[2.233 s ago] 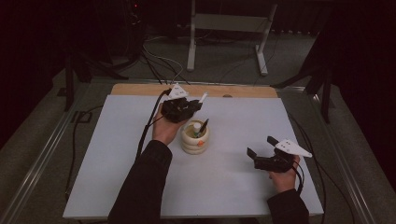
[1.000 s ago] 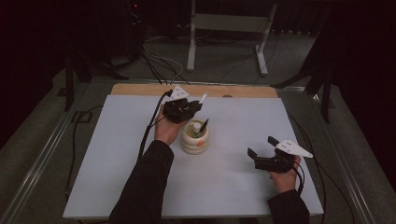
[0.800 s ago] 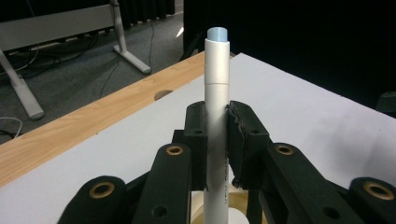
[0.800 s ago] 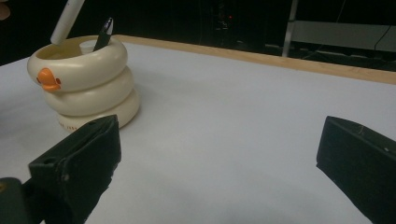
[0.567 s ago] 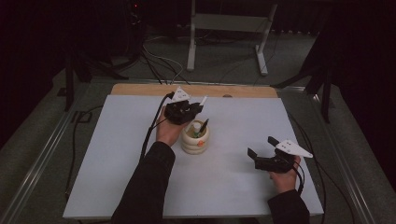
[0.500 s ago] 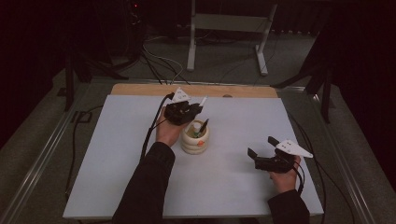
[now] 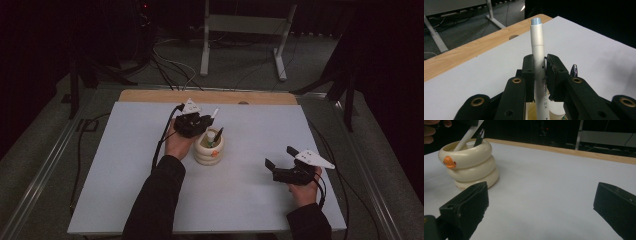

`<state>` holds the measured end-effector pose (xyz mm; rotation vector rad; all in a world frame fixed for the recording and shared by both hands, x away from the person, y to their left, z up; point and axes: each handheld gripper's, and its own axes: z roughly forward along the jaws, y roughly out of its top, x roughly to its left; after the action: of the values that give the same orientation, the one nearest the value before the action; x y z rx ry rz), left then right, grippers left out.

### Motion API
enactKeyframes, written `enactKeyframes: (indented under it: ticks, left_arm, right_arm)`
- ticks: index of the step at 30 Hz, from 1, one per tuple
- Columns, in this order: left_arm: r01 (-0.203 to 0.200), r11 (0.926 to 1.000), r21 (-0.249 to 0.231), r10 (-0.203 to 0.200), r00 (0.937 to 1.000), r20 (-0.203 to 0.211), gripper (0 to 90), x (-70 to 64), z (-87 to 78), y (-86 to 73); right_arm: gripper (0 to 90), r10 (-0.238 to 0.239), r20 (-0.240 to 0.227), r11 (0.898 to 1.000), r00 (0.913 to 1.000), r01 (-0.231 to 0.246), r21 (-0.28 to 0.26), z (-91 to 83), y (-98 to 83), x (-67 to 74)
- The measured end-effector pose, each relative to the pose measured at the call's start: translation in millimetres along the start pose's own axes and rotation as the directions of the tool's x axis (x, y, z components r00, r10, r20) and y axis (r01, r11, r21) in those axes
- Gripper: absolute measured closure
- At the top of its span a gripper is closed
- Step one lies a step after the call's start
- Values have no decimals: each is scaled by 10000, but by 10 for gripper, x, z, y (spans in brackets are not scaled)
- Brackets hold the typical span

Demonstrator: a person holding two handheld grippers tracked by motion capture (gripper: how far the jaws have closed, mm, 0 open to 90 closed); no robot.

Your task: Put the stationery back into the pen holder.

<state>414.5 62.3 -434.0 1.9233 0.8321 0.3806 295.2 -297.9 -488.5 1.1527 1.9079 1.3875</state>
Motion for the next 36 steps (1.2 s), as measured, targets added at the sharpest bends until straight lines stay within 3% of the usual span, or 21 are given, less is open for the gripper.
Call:
enactKeyframes:
  ticks: [16,21,29,31,36]
  left_arm:
    - [-91,9998,164,91,10000,-14,807,-27,55,-50]
    - [-34,9993,373,35,10000,-26,752,-2,80,-73]
    - [446,9967,671,-453,9989,81,694,41,186,-94]
    - [787,9944,707,-802,9966,182,688,67,226,-106]
    - [877,9941,637,-900,9953,344,745,63,215,-96]
  right_arm:
    - [0,32,7,10000,10000,-32,-14,-3,-3,-7]
    - [0,0,-12,10000,10000,0,12,2,-4,-2]
    - [0,13,-10,10000,10000,-13,25,4,-5,-6]
    - [0,10,-10,10000,10000,-10,21,3,-4,-7]
    - [0,57,10,10000,10000,-57,22,2,-6,-15]
